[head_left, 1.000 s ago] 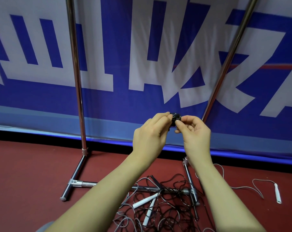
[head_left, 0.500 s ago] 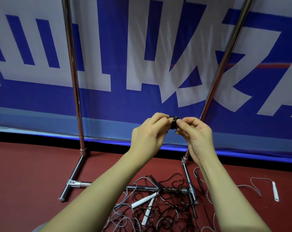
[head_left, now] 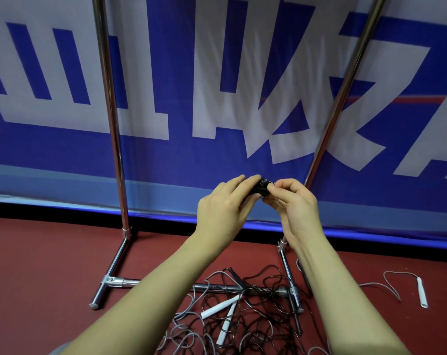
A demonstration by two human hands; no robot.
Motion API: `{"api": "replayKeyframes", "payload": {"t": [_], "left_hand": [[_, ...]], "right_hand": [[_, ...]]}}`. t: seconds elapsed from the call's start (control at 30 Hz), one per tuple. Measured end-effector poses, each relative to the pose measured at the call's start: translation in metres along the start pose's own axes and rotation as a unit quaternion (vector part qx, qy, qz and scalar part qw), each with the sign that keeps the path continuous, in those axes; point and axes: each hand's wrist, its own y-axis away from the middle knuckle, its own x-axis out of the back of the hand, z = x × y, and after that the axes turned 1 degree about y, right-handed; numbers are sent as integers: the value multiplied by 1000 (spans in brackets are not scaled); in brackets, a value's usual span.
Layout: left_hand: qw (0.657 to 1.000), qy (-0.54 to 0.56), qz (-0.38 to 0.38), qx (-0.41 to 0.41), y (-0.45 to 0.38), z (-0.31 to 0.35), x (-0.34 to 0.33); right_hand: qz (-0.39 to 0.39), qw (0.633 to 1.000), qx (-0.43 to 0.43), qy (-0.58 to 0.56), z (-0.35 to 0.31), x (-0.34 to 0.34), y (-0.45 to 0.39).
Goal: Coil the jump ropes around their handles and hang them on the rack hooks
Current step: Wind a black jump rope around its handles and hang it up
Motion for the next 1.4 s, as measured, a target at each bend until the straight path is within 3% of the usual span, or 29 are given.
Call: {"api": "replayKeyframes", "payload": {"t": [0.17, 0.4, 0.6, 0.9, 1.17, 1.27, 1.4], "left_hand": [[996, -84, -8, -35, 1, -2, -5], [997, -52, -49, -6, 3, -1, -2], [998, -53, -38, 21, 2, 1, 0], [997, -26, -27, 67, -4, 0, 8], [994, 7, -45, 96, -7, 3, 12], [995, 39, -49, 72, -8, 4, 15], [982, 120, -92, 115, -8, 8, 21]], "right_hand": [[2, 997, 37, 70, 1, 1, 3], [10, 995, 55, 87, 3, -2, 6], [-10, 993, 57, 101, 9, -3, 6], [-75, 990, 80, 91, 3, -1, 12], [-46, 975, 108, 191, -2, -6, 11], [-38, 976, 117, 179, -4, -6, 11], [-49, 975, 147, 157, -11, -10, 12]]}}
